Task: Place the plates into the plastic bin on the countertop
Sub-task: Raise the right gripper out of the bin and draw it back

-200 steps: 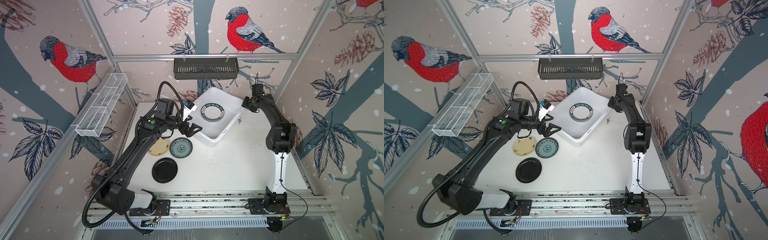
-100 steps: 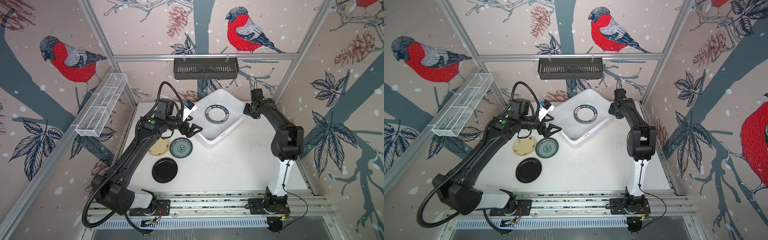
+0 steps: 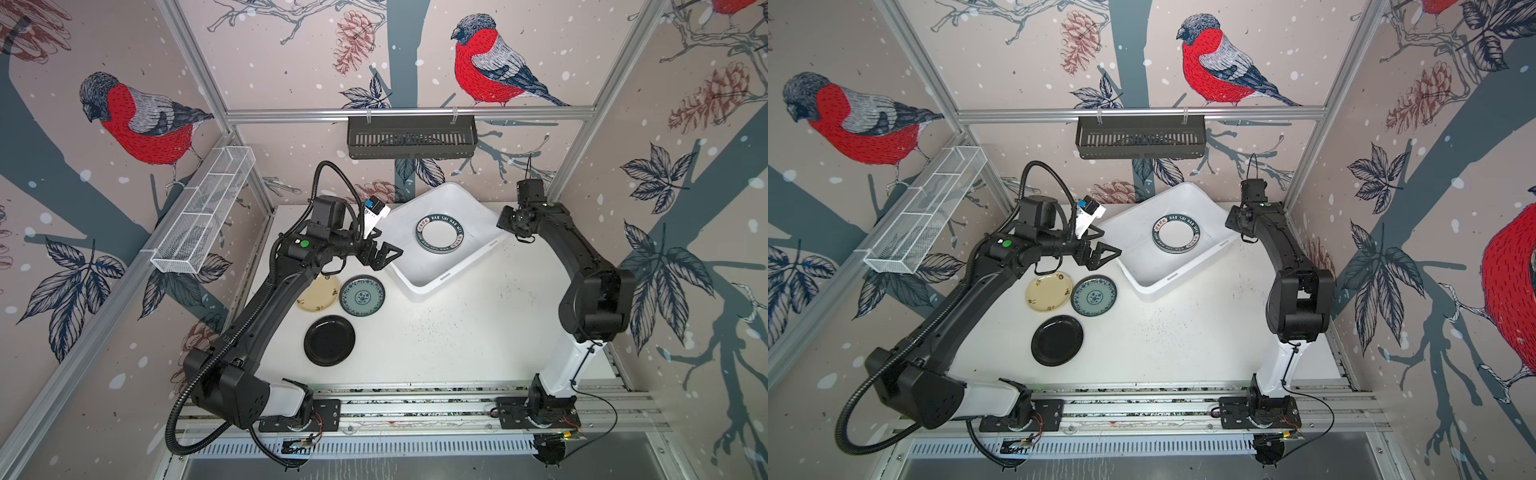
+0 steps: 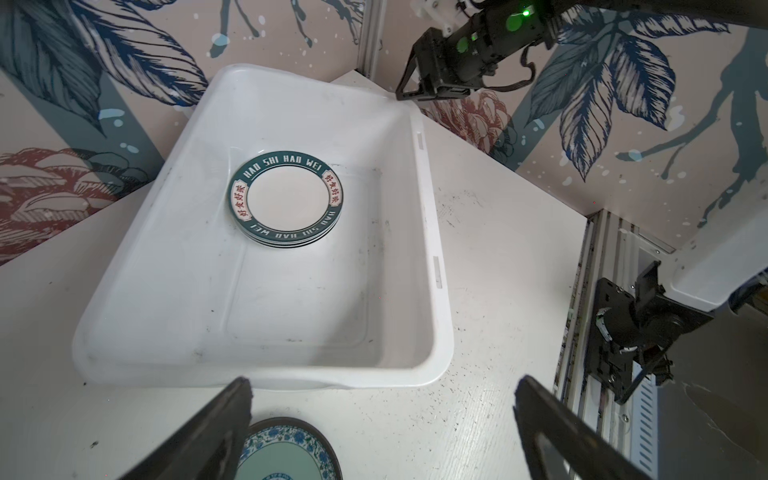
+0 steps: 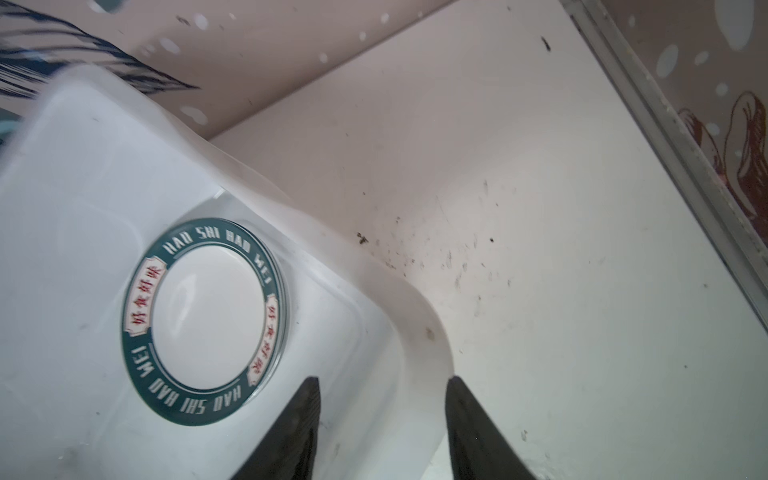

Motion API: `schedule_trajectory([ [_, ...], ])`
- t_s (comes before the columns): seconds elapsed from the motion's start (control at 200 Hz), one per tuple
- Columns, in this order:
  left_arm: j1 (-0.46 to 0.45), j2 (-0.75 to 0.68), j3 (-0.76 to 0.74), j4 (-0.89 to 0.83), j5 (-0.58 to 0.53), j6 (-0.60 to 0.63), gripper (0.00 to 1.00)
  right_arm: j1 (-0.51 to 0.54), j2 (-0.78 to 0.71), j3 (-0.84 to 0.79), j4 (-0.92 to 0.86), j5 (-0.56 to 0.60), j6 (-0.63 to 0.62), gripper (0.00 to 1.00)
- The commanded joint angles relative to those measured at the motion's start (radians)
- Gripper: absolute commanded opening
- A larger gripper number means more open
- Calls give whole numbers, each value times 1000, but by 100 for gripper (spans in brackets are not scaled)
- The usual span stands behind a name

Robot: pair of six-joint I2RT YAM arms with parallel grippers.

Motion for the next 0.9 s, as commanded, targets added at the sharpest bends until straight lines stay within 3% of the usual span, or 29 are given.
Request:
schedule_trajectory([
  [0.0, 42, 6, 8, 44, -34, -59, 98, 1, -33, 10, 41, -67, 27, 50],
  [0.265, 175, 11, -30, 12, -58, -81, 98, 19, -304, -265, 174, -174, 59, 46],
  [0.41, 272, 41, -58, -22, 1, -104, 98, 61, -504, -442, 266, -209, 78, 44],
  [0.51, 320, 80, -55, -86, 22, -43, 98, 101, -630, -545, 316, -231, 90, 43],
  [0.615, 332, 95, -51, -166, -115, 57, 97, 154, -742, -624, 365, -275, 96, 42],
  [0.74, 362, 92, -95, -201, -172, 145, 97, 236, -840, -716, 423, -334, 96, 44],
  [0.896, 412, 119, -131, -217, -198, 116, 96, 287, -909, -823, 495, -374, 127, 45],
])
